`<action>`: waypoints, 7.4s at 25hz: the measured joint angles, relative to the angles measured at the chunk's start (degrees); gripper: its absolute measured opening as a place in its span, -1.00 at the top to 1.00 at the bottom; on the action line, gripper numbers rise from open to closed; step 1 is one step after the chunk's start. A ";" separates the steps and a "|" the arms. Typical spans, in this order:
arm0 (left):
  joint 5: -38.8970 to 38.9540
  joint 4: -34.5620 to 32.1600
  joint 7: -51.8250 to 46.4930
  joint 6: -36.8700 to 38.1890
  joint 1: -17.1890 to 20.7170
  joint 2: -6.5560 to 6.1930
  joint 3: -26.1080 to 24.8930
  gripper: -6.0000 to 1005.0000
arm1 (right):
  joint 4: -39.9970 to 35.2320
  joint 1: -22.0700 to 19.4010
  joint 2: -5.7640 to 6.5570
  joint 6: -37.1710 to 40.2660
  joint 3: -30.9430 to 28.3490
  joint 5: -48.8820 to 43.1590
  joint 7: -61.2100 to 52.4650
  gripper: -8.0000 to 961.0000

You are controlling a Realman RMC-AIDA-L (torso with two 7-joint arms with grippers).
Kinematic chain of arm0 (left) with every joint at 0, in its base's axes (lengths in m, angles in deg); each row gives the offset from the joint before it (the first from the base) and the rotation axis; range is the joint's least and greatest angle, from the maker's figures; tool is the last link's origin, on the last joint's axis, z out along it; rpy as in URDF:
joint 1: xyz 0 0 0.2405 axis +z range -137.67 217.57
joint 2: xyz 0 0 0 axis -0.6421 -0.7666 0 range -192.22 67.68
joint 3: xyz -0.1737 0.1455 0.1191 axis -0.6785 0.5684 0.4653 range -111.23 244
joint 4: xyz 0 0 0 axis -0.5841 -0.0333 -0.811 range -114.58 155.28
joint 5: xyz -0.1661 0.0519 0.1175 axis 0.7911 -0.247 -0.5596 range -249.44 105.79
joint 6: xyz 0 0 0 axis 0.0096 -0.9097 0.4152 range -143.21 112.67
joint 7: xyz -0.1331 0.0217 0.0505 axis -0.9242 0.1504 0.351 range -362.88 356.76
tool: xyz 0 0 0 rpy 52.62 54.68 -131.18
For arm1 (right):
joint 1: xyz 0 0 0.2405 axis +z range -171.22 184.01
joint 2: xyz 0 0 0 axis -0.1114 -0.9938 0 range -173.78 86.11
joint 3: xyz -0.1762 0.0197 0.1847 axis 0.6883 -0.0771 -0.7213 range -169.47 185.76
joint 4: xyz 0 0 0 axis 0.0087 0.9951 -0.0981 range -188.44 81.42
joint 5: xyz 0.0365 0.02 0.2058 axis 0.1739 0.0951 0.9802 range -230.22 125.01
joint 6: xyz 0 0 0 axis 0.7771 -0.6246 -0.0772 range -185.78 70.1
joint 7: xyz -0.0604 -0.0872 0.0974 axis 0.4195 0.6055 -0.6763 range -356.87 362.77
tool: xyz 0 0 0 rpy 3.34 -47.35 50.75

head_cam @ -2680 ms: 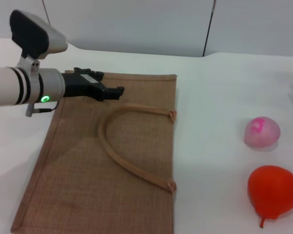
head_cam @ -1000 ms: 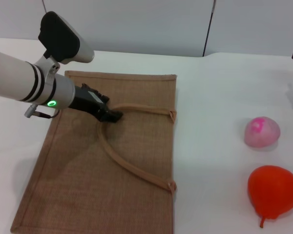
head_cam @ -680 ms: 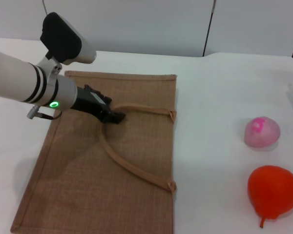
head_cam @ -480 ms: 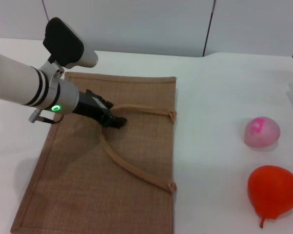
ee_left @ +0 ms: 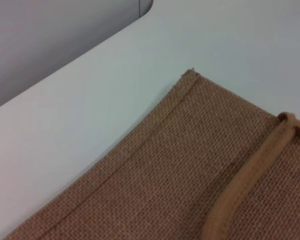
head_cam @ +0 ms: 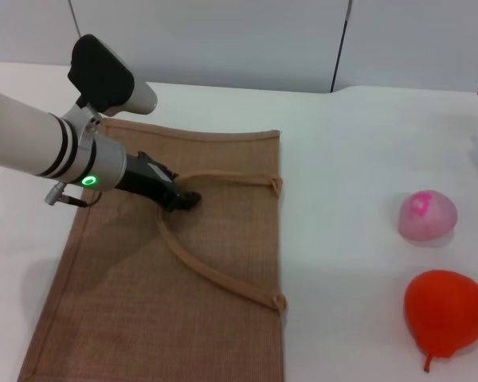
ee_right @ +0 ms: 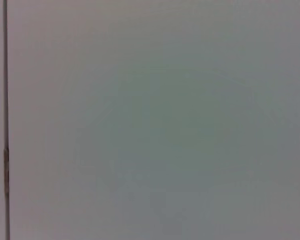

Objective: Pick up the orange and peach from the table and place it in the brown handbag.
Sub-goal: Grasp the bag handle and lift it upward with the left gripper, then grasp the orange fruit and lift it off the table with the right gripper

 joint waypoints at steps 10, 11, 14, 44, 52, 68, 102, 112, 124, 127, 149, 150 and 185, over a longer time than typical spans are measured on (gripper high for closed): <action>-0.13 -0.63 -0.04 0.09 -0.35 0.14 0.21 0.59 | 0.00 0.00 0.00 0.00 0.14 0.00 0.00 -0.62; -0.13 -0.63 -0.04 0.09 -0.35 0.14 0.21 0.62 | 0.00 0.00 0.00 0.00 0.20 0.00 0.00 -0.62; -0.13 -0.96 -0.85 -0.18 -0.68 0.05 -0.03 0.69 | -0.01 0.00 0.00 0.00 0.37 0.00 0.00 -0.62; 0.00 -51.15 -9.63 -19.98 5.98 -0.15 -7.24 0.75 | -40.04 -13.50 0.52 -28.86 -3.88 -6.77 21.87 -0.62; 1.63 -54.08 -9.33 -21.88 6.58 -0.15 -7.17 0.75 | -60.45 -18.97 0.54 -55.46 -7.56 -6.77 26.30 -0.62; 0.65 -55.11 -9.23 -21.89 7.84 -0.31 -7.35 0.75 | -83.48 -17.41 0.06 -111.28 -13.94 -13.78 26.52 -0.62; -6.70 -56.27 -11.34 -21.68 13.27 -0.27 -7.80 0.75 | -81.96 -7.80 0.08 -140.38 -10.36 -11.84 21.35 -0.65; -7.33 -56.25 -11.66 -21.57 14.22 -0.27 -7.96 0.75 | -81.45 -7.64 0.27 -141.11 -9.79 -7.72 21.71 -0.65; -6.97 -55.58 -11.96 -20.20 14.29 -0.20 -7.96 0.75 | -77.05 -6.37 0.79 -139.74 -9.40 -12.66 21.67 -0.65; -6.93 -55.22 -11.96 -20.08 14.33 -0.18 -7.96 0.75 | -75.12 -5.53 0.79 -139.31 -9.20 -13.58 21.54 -0.64; -6.80 -53.51 -11.96 -18.79 14.33 -0.12 -7.96 0.75 | -77.08 -3.00 0.78 -138.43 -10.75 -13.99 21.89 0.20; -6.80 -53.26 -11.96 -18.74 14.33 -0.13 -7.96 0.75 | -77.44 -2.99 0.79 -138.53 -11.07 -14.02 22.01 0.21; -6.99 -52.10 -11.95 -19.07 14.61 -0.27 -9.36 0.75 | -82.43 -2.83 0.68 -146.43 -7.73 -11.68 22.23 -0.14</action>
